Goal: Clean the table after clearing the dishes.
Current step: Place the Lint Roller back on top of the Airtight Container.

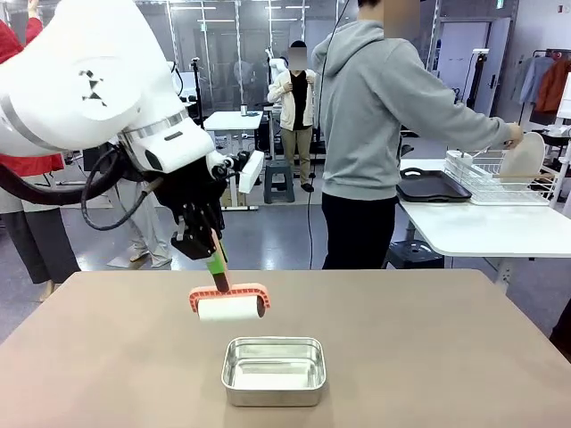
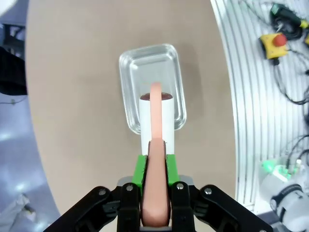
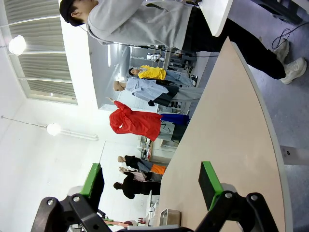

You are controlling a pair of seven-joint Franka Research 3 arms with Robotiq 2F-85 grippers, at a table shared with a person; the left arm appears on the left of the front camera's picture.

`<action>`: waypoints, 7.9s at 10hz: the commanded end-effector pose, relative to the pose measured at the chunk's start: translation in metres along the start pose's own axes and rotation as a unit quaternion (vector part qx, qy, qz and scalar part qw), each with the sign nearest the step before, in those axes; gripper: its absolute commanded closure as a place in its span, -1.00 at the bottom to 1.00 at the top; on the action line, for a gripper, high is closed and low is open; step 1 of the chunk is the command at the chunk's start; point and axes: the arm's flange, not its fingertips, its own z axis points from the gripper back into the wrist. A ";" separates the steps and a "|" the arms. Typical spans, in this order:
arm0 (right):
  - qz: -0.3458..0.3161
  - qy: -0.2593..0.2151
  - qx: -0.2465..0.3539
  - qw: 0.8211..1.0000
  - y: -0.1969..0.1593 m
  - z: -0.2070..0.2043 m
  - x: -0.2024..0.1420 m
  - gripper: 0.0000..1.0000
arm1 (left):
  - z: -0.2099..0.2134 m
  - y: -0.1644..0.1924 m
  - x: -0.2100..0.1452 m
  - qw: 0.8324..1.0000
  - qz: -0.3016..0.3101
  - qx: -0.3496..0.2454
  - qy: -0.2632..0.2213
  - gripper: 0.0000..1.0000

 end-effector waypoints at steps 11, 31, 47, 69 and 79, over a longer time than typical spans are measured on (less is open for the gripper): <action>0.004 0.005 -0.002 1.000 0.005 0.001 -0.010 -1.00 | -0.046 0.048 0.093 0.994 0.053 -0.069 0.060 0.59; 0.004 0.005 -0.002 1.000 0.005 0.001 -0.010 -1.00 | -0.207 0.129 0.057 0.982 0.082 -0.144 0.087 -0.45; 0.004 0.005 -0.002 1.000 0.005 0.001 -0.010 -1.00 | -0.203 0.133 0.056 0.981 0.095 -0.141 0.094 -1.00; 0.004 0.005 -0.002 1.000 0.005 0.001 -0.010 -1.00 | -0.047 -0.082 -0.630 0.520 0.648 -0.114 -0.545 -1.00; 0.004 0.005 -0.002 1.000 0.005 0.001 -0.010 -1.00 | -0.054 -0.094 -0.636 0.524 0.656 -0.110 -0.532 -1.00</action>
